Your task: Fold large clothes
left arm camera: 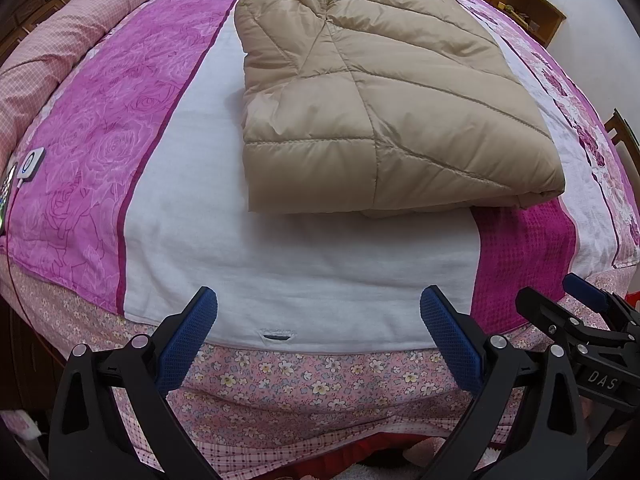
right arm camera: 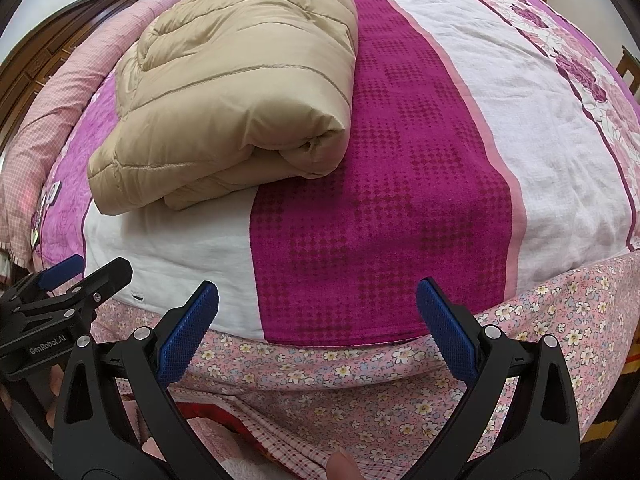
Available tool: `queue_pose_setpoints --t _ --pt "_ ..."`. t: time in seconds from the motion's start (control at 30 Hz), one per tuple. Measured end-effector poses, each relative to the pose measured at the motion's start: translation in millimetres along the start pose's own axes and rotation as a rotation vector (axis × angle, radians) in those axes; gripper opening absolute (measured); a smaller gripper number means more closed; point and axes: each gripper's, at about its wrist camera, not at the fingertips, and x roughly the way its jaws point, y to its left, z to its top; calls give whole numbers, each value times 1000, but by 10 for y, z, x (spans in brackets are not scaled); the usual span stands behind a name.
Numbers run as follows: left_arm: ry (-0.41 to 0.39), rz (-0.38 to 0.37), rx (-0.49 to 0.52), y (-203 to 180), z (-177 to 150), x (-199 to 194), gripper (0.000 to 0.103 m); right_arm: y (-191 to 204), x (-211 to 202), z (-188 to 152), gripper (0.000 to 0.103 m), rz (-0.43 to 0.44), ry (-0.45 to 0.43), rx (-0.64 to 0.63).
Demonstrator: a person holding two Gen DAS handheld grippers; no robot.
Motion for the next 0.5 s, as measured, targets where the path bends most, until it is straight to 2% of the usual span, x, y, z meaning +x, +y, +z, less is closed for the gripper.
queue_pose_setpoints --t 0.37,0.47,0.5 --pt "24 -8 -17 54 -12 71 97 -22 12 39 98 0 4 -4" --pt "31 -23 -13 131 25 74 97 -158 -45 131 98 -23 -18 -5" --pt "20 -17 -11 181 44 59 97 -281 -110 215 98 -54 -40 -1"
